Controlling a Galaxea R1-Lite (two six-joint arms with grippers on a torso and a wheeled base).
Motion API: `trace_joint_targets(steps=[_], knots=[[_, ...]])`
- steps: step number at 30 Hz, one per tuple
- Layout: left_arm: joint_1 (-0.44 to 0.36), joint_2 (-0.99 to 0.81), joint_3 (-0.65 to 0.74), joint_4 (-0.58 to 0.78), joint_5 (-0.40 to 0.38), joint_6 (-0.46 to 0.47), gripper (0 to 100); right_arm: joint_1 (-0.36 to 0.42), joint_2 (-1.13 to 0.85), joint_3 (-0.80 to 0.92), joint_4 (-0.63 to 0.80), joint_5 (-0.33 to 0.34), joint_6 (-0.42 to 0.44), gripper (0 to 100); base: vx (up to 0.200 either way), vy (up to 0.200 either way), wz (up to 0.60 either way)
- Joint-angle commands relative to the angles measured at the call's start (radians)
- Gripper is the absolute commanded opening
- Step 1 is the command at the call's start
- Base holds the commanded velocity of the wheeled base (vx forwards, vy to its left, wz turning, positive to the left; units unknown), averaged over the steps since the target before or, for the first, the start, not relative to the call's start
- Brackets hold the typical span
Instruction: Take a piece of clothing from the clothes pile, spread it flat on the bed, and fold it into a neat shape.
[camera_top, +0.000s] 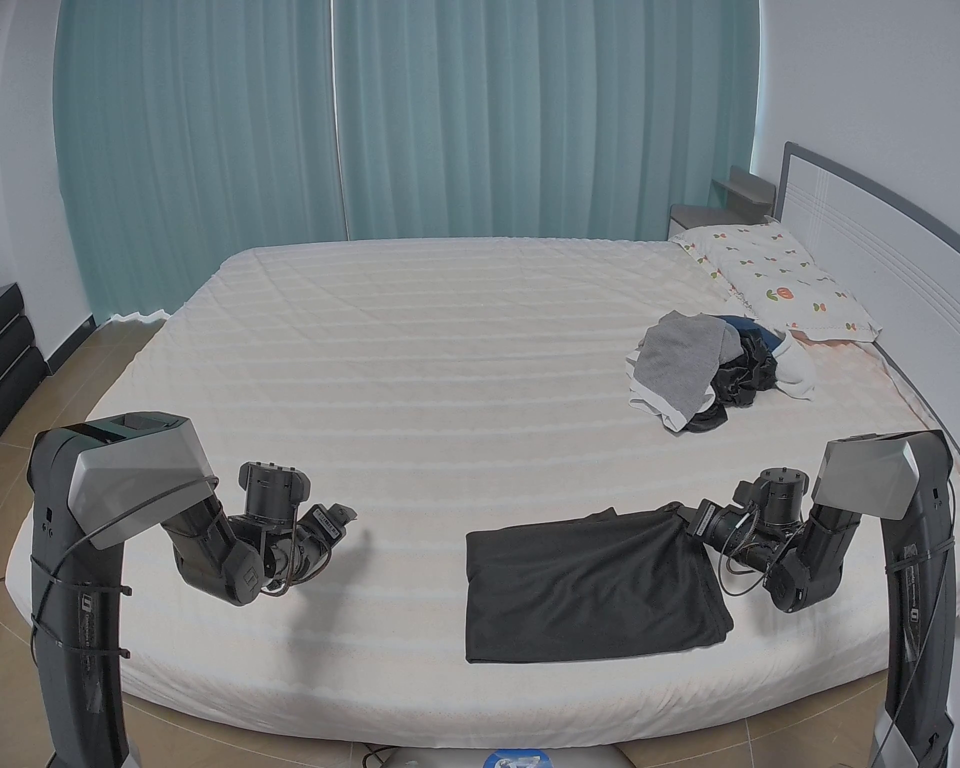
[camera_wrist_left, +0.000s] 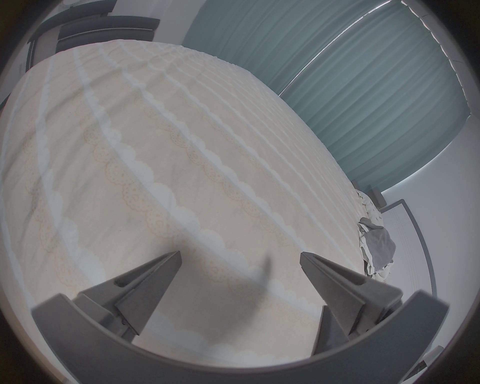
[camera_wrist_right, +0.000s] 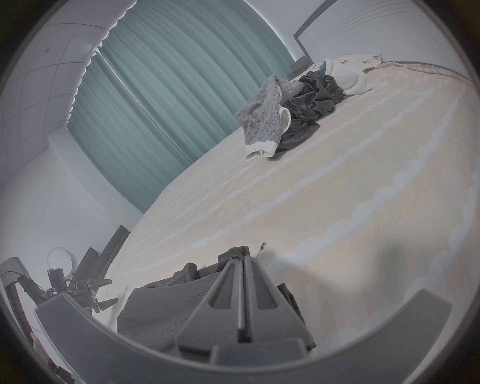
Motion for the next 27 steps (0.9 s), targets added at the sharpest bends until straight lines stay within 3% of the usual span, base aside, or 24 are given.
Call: trace_joint_targets(steps=[1,6,7,16,21,27], knots=[[-0.001,0.001,-0.002,0.0,0.0,0.0,100,-0.001,0.003,-0.003,0.002,-0.001,0.001,0,0.0,0.0,0.0],[-0.001,0.001,-0.002,0.0,0.0,0.0,100,-0.001,0.004,-0.003,0.007,-0.001,0.001,0,0.0,0.0,0.0],[-0.001,0.001,-0.002,0.0,0.0,0.0,100,-0.001,0.004,-0.003,0.008,-0.001,0.001,100,0.0,0.0,0.0],[-0.001,0.001,-0.002,0.0,0.0,0.0,100,-0.013,-0.054,0.056,-0.003,0.01,0.002,100,0.0,0.0,0.0],[-0.001,0.001,-0.002,0.0,-0.001,0.0,100,-0.016,-0.189,0.258,-0.007,0.085,0.004,100,0.0,0.0,0.0],[-0.001,0.001,0.0,0.0,0.0,0.0,100,-0.046,-0.275,0.226,0.045,0.116,0.002,100,0.0,0.0,0.0]])
